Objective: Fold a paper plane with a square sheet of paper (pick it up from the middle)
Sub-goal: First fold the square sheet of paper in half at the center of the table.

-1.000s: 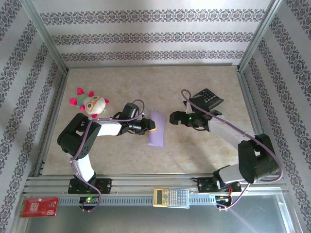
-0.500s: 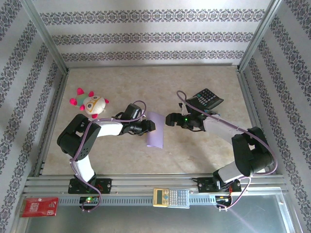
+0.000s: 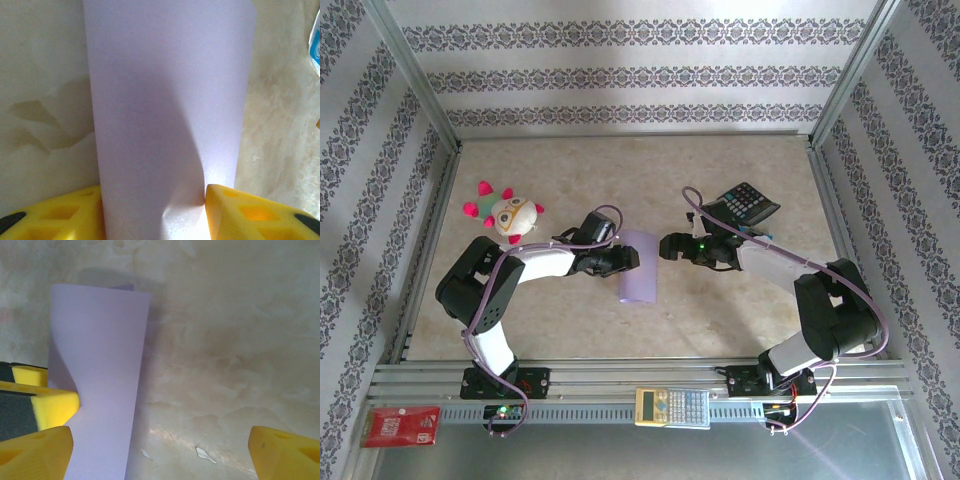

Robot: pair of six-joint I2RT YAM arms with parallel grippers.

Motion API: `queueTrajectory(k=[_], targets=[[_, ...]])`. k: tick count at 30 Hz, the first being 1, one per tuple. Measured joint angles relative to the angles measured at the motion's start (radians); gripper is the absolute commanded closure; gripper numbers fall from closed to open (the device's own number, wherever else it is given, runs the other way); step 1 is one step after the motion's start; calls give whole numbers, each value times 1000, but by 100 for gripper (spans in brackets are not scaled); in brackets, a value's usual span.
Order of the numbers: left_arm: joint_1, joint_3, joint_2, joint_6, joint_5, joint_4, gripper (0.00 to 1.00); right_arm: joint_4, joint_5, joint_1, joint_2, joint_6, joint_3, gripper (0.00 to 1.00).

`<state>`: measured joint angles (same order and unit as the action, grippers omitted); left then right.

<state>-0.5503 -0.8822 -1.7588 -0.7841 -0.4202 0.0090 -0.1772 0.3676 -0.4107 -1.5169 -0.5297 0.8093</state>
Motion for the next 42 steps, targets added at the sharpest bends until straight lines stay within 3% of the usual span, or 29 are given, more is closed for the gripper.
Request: queueTrajectory(k=[22, 42], targets=[[-7, -44, 0, 16, 135, -111, 58, 14, 27, 0, -47, -8, 0, 11], [-11, -76, -5, 55, 101, -184, 62, 16, 42, 0, -69, -15, 0, 12]])
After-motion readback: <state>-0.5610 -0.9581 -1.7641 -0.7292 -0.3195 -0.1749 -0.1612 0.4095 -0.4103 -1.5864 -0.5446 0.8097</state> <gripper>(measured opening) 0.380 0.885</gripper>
